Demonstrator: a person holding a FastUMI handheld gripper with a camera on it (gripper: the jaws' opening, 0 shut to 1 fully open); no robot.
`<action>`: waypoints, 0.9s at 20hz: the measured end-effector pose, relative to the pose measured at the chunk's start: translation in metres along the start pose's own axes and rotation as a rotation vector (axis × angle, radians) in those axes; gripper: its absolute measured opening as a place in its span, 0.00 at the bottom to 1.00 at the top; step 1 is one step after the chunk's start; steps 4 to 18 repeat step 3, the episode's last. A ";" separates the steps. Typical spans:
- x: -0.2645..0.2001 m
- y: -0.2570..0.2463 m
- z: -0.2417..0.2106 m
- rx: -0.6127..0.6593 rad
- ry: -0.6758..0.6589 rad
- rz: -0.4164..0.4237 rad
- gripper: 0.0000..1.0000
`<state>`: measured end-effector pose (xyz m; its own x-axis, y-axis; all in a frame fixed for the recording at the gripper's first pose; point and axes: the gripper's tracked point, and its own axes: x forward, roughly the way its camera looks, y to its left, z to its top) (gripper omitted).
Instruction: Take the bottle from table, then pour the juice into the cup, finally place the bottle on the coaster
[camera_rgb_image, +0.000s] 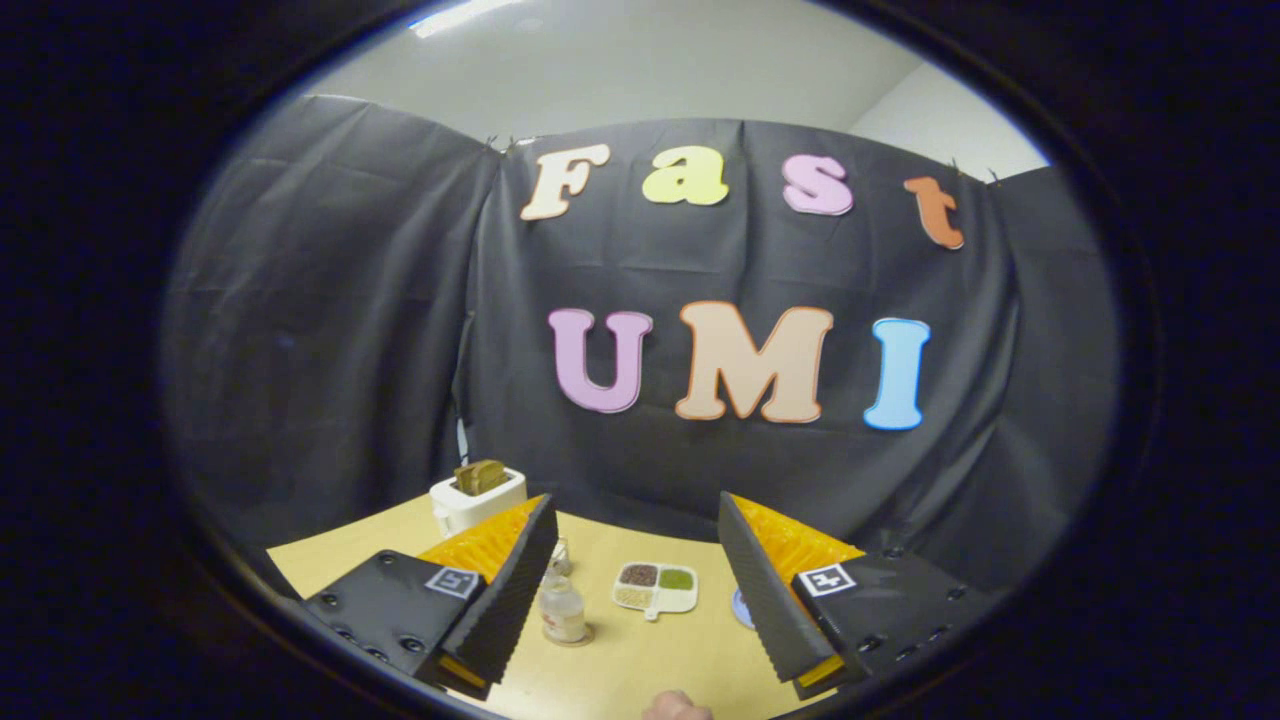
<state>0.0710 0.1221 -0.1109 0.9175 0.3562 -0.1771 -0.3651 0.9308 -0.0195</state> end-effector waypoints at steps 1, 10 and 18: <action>-0.004 -0.010 0.008 0.005 -0.015 -0.015 0.99; -0.012 -0.029 0.023 0.010 -0.035 -0.044 0.99; -0.012 -0.029 0.023 0.010 -0.035 -0.044 0.99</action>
